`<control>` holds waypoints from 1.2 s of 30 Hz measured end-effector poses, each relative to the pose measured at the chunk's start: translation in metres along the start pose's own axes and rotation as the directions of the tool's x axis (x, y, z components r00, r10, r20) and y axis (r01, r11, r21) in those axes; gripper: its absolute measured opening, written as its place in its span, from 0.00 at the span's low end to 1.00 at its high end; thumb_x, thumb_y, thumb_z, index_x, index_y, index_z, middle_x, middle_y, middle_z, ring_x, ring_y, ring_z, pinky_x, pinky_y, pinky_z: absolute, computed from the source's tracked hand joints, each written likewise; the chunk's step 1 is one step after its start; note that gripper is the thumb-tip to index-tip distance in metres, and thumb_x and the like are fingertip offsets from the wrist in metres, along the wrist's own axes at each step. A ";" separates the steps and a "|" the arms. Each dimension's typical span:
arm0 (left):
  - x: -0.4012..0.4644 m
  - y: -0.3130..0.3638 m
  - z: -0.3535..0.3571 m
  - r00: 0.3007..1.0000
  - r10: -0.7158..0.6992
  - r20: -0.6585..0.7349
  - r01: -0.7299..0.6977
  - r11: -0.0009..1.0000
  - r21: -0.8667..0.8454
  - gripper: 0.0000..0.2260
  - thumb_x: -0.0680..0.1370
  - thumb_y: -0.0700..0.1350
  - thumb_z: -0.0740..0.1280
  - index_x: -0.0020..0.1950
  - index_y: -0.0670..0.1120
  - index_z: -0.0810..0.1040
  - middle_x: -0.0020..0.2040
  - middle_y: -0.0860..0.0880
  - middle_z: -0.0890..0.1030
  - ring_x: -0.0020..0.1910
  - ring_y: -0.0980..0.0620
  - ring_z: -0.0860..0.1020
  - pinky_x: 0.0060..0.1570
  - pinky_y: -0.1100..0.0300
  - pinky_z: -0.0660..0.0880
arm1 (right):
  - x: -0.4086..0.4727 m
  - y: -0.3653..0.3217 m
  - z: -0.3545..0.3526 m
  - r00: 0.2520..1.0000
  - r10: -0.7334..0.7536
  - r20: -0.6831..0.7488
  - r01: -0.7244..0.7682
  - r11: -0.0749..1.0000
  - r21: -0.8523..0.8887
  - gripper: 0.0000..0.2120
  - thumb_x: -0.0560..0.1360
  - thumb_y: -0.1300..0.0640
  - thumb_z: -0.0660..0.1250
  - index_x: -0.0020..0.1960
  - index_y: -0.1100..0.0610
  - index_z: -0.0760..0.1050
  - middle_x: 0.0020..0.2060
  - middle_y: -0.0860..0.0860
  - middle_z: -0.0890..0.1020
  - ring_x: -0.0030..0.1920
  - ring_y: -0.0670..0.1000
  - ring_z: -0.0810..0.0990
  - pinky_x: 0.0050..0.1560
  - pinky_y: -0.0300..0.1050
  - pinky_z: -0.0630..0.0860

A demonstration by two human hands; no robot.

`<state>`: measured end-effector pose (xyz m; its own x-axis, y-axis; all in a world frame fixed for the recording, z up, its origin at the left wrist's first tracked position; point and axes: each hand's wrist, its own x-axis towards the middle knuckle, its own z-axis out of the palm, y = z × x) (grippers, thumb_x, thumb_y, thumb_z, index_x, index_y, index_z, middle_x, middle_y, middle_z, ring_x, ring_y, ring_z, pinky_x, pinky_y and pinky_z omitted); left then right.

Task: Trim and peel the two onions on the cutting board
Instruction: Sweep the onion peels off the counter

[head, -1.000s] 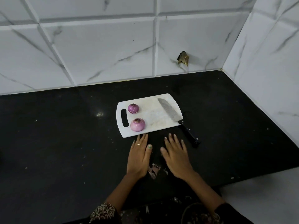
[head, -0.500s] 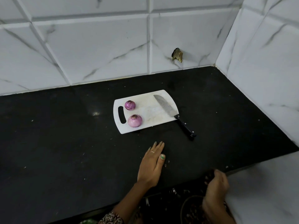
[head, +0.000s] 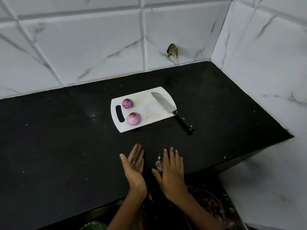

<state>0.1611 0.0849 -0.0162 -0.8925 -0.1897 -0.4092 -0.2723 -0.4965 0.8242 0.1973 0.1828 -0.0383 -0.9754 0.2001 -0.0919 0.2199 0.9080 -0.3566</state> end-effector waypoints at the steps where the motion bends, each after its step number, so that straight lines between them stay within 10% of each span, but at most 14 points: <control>1: -0.002 0.000 -0.003 0.999 -0.011 -0.042 0.010 1.000 -0.012 0.29 0.82 0.60 0.44 0.63 0.44 0.77 0.61 0.48 0.80 0.61 0.52 0.77 0.64 0.55 0.68 | 0.003 -0.006 0.005 0.999 -0.029 0.020 0.029 0.999 -0.040 0.35 0.70 0.40 0.53 0.69 0.61 0.66 0.66 0.61 0.73 0.67 0.60 0.71 0.69 0.54 0.64; 6: -0.030 0.002 -0.013 0.949 -0.212 -0.233 0.250 0.957 0.149 0.19 0.84 0.48 0.52 0.44 0.44 0.80 0.40 0.45 0.79 0.40 0.48 0.76 0.40 0.56 0.72 | 0.010 -0.016 0.002 0.962 -0.233 0.143 0.253 0.957 -0.141 0.25 0.72 0.48 0.52 0.57 0.59 0.80 0.56 0.57 0.82 0.58 0.56 0.80 0.54 0.47 0.77; 9: -0.052 -0.009 -0.028 0.835 -0.548 -0.041 0.542 0.809 0.225 0.21 0.82 0.45 0.54 0.37 0.38 0.79 0.29 0.42 0.76 0.31 0.45 0.74 0.33 0.56 0.70 | 0.015 -0.002 -0.007 0.926 -0.371 0.067 0.374 0.927 -0.037 0.17 0.74 0.57 0.58 0.54 0.61 0.81 0.51 0.55 0.82 0.55 0.56 0.81 0.51 0.45 0.79; 13: -0.056 -0.031 -0.041 0.535 -0.815 0.224 0.750 0.580 0.319 0.22 0.78 0.47 0.53 0.51 0.37 0.84 0.50 0.40 0.84 0.47 0.44 0.83 0.49 0.54 0.77 | 0.038 0.009 -0.029 0.936 -0.352 0.029 0.349 0.934 0.083 0.21 0.77 0.65 0.60 0.70 0.62 0.68 0.65 0.56 0.72 0.67 0.55 0.68 0.66 0.44 0.66; 17: -0.045 -0.038 -0.037 0.524 -0.806 0.275 0.791 0.581 0.193 0.25 0.76 0.48 0.52 0.63 0.34 0.76 0.63 0.36 0.77 0.61 0.39 0.78 0.68 0.49 0.64 | 0.039 0.008 -0.028 0.905 -0.415 0.092 0.418 0.908 -0.017 0.22 0.76 0.65 0.56 0.70 0.66 0.66 0.70 0.60 0.68 0.73 0.58 0.63 0.73 0.46 0.55; 25: -0.042 -0.050 -0.040 0.487 -0.771 0.411 0.852 0.524 -0.027 0.12 0.70 0.37 0.72 0.51 0.31 0.81 0.45 0.34 0.83 0.38 0.39 0.84 0.35 0.52 0.81 | -0.050 0.040 -0.004 0.745 -0.653 -0.138 0.660 0.751 0.005 0.15 0.75 0.61 0.58 0.47 0.61 0.84 0.47 0.56 0.85 0.51 0.53 0.83 0.52 0.45 0.80; 29: -0.035 -0.060 -0.038 0.446 -0.819 0.361 0.891 0.446 -0.091 0.21 0.76 0.43 0.55 0.48 0.30 0.82 0.45 0.34 0.83 0.40 0.38 0.84 0.35 0.45 0.82 | -0.027 0.036 -0.023 0.798 -0.457 -0.392 0.553 0.815 0.176 0.13 0.74 0.62 0.58 0.49 0.64 0.81 0.46 0.57 0.83 0.49 0.53 0.80 0.53 0.40 0.76; 33: -0.032 -0.064 -0.042 0.426 -0.829 0.362 0.897 0.438 -0.055 0.23 0.78 0.45 0.52 0.61 0.31 0.76 0.62 0.34 0.77 0.56 0.37 0.80 0.56 0.44 0.74 | 0.032 0.023 -0.033 0.968 -0.242 -0.067 0.247 0.967 0.071 0.32 0.78 0.43 0.42 0.72 0.61 0.64 0.73 0.57 0.65 0.74 0.54 0.61 0.73 0.46 0.55; 36: -0.031 -0.065 -0.041 0.446 -0.807 0.386 0.883 0.468 -0.041 0.23 0.76 0.44 0.53 0.60 0.30 0.77 0.60 0.33 0.78 0.55 0.37 0.81 0.54 0.44 0.76 | 0.041 0.026 -0.020 0.932 -0.319 0.170 0.345 0.926 -0.154 0.43 0.74 0.33 0.30 0.77 0.60 0.48 0.77 0.56 0.50 0.77 0.52 0.45 0.76 0.51 0.40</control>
<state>0.2218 0.0881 -0.0731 -0.3172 0.6433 -0.6969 -0.9005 -0.4347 0.0085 0.1629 0.2219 -0.0325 -0.9776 -0.1654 -0.1300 -0.1345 0.9665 -0.2186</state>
